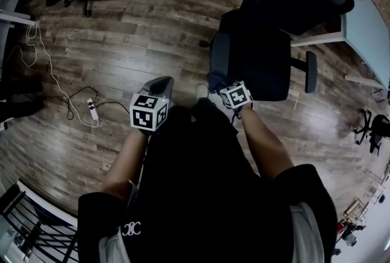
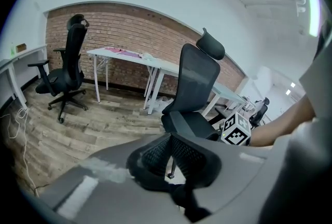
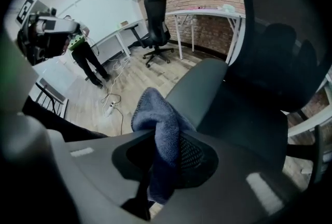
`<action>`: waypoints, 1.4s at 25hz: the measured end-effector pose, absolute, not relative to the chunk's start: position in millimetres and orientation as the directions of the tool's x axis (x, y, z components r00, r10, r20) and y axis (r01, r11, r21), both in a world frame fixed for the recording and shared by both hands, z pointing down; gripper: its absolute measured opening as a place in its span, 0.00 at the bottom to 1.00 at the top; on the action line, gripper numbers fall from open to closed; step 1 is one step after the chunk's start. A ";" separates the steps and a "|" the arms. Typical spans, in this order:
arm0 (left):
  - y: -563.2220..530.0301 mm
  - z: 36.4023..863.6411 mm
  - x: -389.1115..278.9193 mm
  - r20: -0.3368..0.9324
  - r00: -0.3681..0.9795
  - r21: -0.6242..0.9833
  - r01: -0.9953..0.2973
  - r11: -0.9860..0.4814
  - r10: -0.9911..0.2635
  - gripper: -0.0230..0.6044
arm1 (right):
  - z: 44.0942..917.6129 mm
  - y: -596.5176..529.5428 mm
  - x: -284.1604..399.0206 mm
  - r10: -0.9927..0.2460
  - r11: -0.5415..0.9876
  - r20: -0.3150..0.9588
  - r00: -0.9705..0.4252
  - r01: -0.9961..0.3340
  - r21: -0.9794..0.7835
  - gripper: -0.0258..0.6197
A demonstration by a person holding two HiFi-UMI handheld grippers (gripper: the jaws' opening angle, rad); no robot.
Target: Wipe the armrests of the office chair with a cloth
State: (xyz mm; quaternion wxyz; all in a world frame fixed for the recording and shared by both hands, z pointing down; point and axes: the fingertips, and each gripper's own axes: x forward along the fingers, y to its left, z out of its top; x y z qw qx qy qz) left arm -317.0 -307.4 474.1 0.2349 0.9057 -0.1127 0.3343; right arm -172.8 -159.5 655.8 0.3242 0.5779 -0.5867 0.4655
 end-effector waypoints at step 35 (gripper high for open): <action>-265.9 479.0 -293.0 0.801 0.589 0.253 -0.495 -0.831 -0.107 0.05 | 646.9 -316.5 55.9 -0.605 -0.327 0.795 0.050 -0.926 -0.191 0.17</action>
